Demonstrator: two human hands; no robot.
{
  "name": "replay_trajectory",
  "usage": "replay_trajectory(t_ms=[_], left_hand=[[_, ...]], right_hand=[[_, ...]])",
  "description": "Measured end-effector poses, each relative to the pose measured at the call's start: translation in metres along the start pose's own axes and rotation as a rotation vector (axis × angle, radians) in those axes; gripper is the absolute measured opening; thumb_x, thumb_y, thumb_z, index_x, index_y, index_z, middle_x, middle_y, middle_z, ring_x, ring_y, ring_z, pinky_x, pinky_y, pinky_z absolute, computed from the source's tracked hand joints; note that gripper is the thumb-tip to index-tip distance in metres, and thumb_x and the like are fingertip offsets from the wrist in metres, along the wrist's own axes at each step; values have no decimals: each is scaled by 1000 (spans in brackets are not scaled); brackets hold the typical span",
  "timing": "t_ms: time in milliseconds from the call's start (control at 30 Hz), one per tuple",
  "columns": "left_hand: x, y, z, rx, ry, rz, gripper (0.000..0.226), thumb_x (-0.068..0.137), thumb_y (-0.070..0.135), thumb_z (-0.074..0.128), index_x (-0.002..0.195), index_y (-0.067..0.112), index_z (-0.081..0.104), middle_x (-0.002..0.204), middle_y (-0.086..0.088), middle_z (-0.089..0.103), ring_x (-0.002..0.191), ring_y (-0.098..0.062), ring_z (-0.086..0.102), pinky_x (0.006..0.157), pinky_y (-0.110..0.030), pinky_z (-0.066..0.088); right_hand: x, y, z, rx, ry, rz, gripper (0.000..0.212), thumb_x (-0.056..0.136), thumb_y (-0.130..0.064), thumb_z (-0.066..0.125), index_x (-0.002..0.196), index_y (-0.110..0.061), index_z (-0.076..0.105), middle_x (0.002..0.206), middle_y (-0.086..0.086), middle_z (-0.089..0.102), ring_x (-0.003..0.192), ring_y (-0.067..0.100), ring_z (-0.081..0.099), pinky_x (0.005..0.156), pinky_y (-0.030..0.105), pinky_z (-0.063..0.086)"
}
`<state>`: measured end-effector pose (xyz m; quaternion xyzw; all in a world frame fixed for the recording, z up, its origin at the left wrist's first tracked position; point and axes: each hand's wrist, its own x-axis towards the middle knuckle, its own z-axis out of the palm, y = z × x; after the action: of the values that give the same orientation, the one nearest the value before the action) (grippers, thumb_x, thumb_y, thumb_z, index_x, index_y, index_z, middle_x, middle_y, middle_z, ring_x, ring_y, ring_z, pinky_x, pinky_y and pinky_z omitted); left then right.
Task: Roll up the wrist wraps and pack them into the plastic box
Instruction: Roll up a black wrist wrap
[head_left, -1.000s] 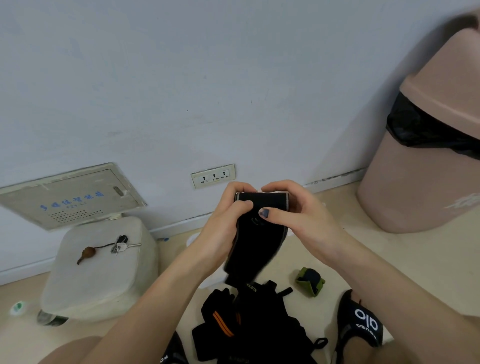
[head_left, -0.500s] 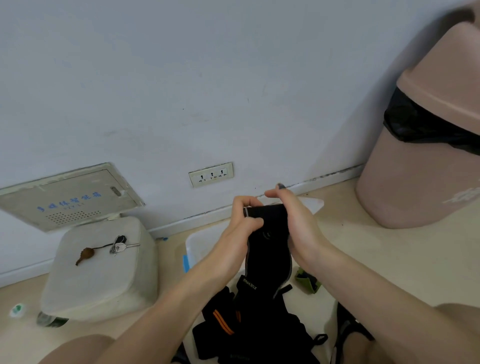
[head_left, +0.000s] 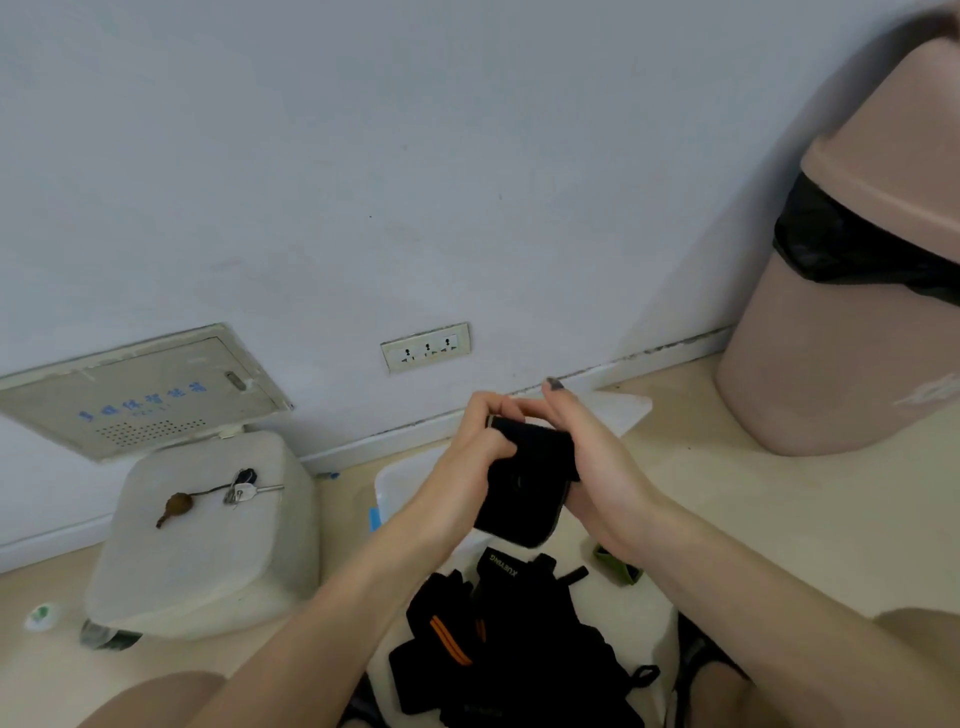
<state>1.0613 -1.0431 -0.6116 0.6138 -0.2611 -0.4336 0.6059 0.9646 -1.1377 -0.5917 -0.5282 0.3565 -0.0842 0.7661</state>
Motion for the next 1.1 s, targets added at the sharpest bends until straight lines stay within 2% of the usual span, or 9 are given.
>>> replay_trajectory(t_ms=[133,233,300,467,600,700,867,967,1100], left_hand=[[1,-3,-7,42,-1,11,27,73,17,45,91,35,54,78,15,61,78,-14,57,70,-35,45],[1,0,-8,16,19,61,27,76,17,47,98,33,52,79,12,59,77,-13,55,71,-35,42],[3,2,-13,-20,49,75,29,78,17,47,103,30,50,79,11,60,75,-11,56,68,-30,45],[3,2,-15,-33,36,88,28,80,15,48,99,35,53,85,4,57,78,-13,54,70,-31,42],[8,0,-17,-33,61,13,27,79,20,50,100,36,55,91,3,59,87,-16,55,81,-37,42],[8,-1,-14,6,50,-20,19,87,26,52,98,40,61,97,3,68,93,-15,66,82,-35,52],[4,7,-15,-57,13,15,28,101,6,47,116,27,56,98,-1,65,89,-15,63,74,-29,50],[4,11,-14,-126,7,-19,34,85,22,55,118,25,53,98,0,66,86,-14,65,72,-29,52],[5,11,-14,-160,25,-46,27,87,38,54,110,23,52,101,-7,61,91,-21,59,74,-35,46]], right_hand=[[2,0,-13,66,-23,28,51,103,-57,46,124,-14,65,110,17,76,102,30,75,98,49,56],[6,0,-16,-35,-71,18,52,104,-57,45,115,-12,66,90,3,72,84,16,71,81,36,55],[6,0,-14,-126,-98,4,49,106,-56,42,119,-18,71,93,2,75,81,13,71,77,34,55],[9,1,-14,-161,-10,-91,39,104,-51,52,117,-19,70,114,10,76,105,24,75,103,50,55],[12,2,-13,-122,30,-147,30,104,-43,56,116,-18,69,111,6,76,107,23,74,100,46,58],[13,1,-15,-72,39,-176,25,104,-38,58,116,-18,67,113,9,75,106,26,74,99,52,58],[14,0,-19,-55,2,-231,18,105,-29,59,114,-15,65,112,14,72,110,31,71,101,54,56],[14,0,-20,-95,-21,-279,9,104,-26,60,110,-21,65,104,12,72,102,32,71,90,45,57],[13,2,-18,-154,-47,-328,8,103,-20,62,109,-25,64,91,-3,66,87,15,66,82,39,54]])
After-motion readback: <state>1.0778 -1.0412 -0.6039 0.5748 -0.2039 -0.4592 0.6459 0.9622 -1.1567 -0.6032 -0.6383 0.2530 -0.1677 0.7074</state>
